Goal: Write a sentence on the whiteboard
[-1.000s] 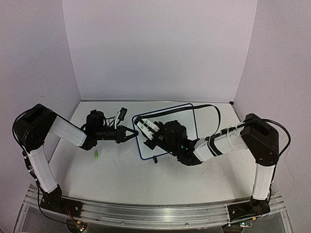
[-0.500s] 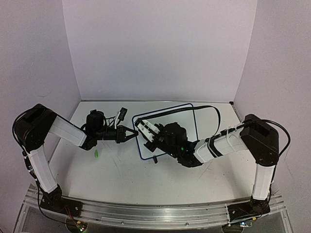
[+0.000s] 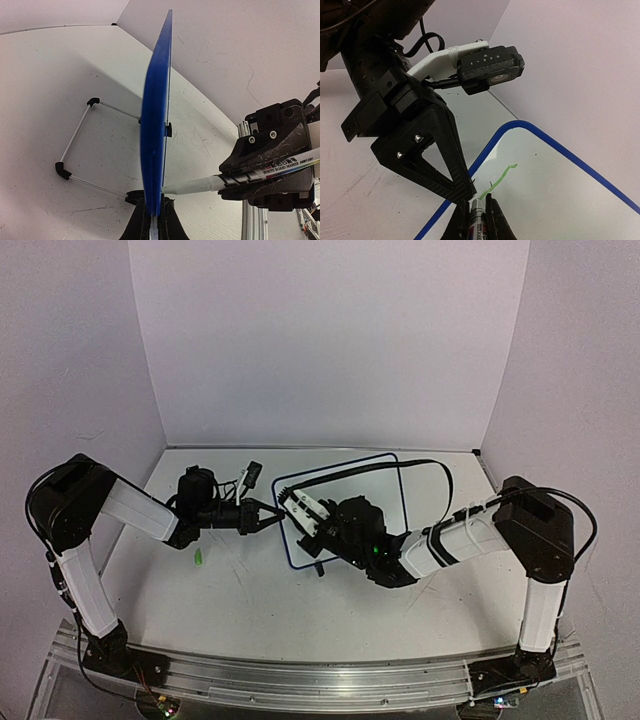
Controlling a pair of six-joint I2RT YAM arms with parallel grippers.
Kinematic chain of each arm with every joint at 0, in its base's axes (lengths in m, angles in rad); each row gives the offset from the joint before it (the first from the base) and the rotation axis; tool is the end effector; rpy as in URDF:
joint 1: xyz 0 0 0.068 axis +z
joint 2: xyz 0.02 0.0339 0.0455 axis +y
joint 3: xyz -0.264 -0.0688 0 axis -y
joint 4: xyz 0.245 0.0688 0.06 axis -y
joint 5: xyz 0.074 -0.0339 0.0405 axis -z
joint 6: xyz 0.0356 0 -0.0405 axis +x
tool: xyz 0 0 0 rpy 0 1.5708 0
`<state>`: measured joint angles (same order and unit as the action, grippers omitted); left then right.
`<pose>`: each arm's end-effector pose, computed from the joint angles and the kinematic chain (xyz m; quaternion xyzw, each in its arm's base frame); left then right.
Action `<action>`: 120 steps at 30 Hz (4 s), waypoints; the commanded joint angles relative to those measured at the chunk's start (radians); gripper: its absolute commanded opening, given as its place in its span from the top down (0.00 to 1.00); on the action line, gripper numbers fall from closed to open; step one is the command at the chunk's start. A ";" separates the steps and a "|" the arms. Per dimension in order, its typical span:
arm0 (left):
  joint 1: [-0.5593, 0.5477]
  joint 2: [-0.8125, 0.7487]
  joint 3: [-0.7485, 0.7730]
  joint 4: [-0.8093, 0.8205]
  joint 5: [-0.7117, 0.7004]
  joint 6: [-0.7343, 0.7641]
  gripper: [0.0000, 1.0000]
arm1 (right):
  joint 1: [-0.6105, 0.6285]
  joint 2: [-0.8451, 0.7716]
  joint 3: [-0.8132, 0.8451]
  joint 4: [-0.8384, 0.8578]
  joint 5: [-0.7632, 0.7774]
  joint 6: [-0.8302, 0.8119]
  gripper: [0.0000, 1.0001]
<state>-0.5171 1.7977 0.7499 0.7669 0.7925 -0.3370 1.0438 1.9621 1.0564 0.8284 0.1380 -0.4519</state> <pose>0.2907 -0.1945 0.1610 0.2974 0.7134 -0.5104 0.3770 0.2195 0.3675 0.1934 -0.4636 0.5686 0.1492 0.6629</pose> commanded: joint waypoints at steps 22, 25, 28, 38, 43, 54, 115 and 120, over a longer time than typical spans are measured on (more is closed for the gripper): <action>0.002 -0.029 0.028 -0.030 -0.026 0.063 1.00 | -0.010 -0.039 -0.070 0.101 0.150 0.032 1.00; 0.002 -0.027 0.029 -0.032 -0.027 0.065 1.00 | -0.010 -0.060 -0.089 0.115 0.138 0.026 1.00; 0.002 -0.026 0.029 -0.033 -0.026 0.067 1.00 | -0.009 -0.124 -0.141 0.155 0.077 0.043 1.00; 0.002 -0.027 0.032 -0.037 -0.024 0.069 1.00 | -0.055 -0.155 -0.112 0.089 -0.025 0.103 1.00; 0.002 -0.026 0.031 -0.039 -0.022 0.069 1.00 | -0.061 -0.121 -0.072 0.066 -0.030 0.097 1.00; 0.002 -0.024 0.036 -0.041 -0.018 0.070 1.00 | -0.063 -0.080 -0.034 0.048 -0.020 0.098 1.00; 0.000 -0.023 0.042 -0.049 -0.013 0.076 1.00 | -0.060 -0.078 -0.107 0.051 0.062 0.115 1.00; 0.000 -0.023 0.043 -0.051 -0.013 0.076 1.00 | -0.060 -0.088 -0.125 0.077 0.094 0.113 1.00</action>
<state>-0.5171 1.7943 0.7647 0.7311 0.7940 -0.3210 0.9919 1.9068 0.9547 0.8853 0.1534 -0.3489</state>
